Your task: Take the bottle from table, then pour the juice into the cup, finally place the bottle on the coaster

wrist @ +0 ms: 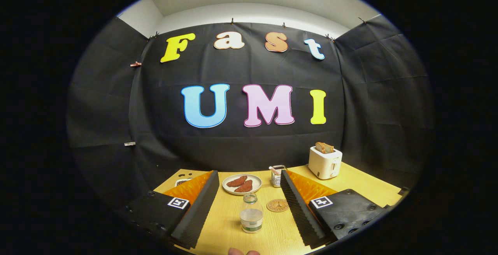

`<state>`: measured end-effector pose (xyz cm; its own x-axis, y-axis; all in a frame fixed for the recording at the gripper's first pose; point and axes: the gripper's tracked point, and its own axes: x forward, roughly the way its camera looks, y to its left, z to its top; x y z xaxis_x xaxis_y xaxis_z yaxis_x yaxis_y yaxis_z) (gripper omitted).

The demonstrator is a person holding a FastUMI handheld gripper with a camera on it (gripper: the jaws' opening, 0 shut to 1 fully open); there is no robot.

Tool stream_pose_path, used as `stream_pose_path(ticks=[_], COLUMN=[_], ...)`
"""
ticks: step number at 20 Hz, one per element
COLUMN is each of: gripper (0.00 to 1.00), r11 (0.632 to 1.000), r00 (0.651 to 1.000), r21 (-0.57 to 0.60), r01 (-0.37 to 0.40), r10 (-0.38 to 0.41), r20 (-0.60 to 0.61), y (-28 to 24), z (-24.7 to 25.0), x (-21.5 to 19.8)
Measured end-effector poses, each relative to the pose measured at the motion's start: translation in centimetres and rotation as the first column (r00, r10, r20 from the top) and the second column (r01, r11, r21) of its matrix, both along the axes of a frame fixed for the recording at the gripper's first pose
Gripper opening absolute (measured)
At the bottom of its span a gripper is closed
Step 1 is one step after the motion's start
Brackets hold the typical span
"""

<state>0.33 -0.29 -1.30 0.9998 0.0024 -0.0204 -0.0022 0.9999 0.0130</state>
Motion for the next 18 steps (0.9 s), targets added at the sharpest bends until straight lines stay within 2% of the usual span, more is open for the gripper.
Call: stream_pose_path(ticks=[6, 11, 16, 18], gripper=[0.97, 0.97, 0.97, 0.97], r11=[0.999, 0.999, 0.999, 0.999], r00=[0.999, 1.000, 0.999, 0.998], r21=[-0.028, -0.023, 0.004, -0.019], r01=[-0.015, -0.022, 0.032, 0.050], r10=[0.016, 0.022, -0.032, -0.050], r20=[0.040, -0.004, -0.017, -0.026], y=[0.3, 0.4, -0.5, -0.8], z=[-1.1, -6.4, -12.2, -14.6], x=[0.5, 1.5, 3.1, 3.8])
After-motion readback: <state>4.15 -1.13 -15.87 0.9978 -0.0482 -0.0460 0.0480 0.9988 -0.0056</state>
